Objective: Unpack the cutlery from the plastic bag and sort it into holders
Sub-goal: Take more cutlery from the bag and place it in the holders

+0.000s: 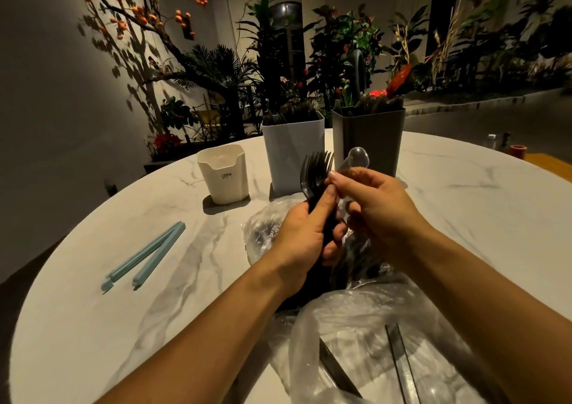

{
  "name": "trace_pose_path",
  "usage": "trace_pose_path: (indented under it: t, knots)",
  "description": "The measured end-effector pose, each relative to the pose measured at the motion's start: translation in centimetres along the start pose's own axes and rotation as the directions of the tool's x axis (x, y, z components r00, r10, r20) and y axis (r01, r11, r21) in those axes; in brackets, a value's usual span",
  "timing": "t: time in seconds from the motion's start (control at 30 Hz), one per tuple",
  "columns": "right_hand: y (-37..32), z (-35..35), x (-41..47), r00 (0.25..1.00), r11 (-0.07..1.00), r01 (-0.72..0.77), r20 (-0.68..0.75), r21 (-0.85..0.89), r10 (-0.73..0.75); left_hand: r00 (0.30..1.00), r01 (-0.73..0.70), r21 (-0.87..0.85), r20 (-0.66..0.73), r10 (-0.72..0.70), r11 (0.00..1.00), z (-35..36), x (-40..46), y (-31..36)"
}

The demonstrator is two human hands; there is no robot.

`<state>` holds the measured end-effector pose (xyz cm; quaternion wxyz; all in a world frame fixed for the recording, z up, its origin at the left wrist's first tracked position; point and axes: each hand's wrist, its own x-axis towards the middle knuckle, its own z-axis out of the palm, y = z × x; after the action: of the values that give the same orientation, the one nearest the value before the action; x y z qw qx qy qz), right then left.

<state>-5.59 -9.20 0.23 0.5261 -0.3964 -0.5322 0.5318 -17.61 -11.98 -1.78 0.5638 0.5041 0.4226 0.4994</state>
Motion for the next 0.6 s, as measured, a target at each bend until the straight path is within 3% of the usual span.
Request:
trace_pose_path:
  t: [0.07, 0.17, 0.27, 0.43, 0.6]
  knots:
    - [-0.4, -0.1, -0.1, 1.000, 0.999, -0.023, 0.003, 0.034, 0.023, 1.000, 0.001, -0.015, -0.028, -0.002, 1.000, 0.2, 0.0, 0.0]
    - [-0.6, -0.4, 0.1, 0.999, 0.998, 0.002, -0.039, -0.066, -0.004, 0.985, -0.068, 0.041, -0.157, 0.074, 0.997, 0.0, 0.5, -0.4]
    - [-0.4, -0.5, 0.3, 0.999, 0.990, 0.036, 0.012, -0.136, -0.035, 0.968, -0.104, 0.047, -0.224, 0.112, 0.994, -0.3, 0.8, -0.4]
    - [-0.6, -0.1, 0.0, 0.985, 1.000, -0.026, 0.168, 0.008, 0.024, 0.982, -0.093, 0.009, -0.163, 0.093, 0.996, -0.1, 0.5, 0.1]
    - [-1.3, 0.2, 0.4, 0.991, 0.994, -0.001, 0.132, -0.113, 0.016, 0.996, -0.039, 0.042, -0.082, 0.042, 0.998, -0.3, 0.4, 1.4]
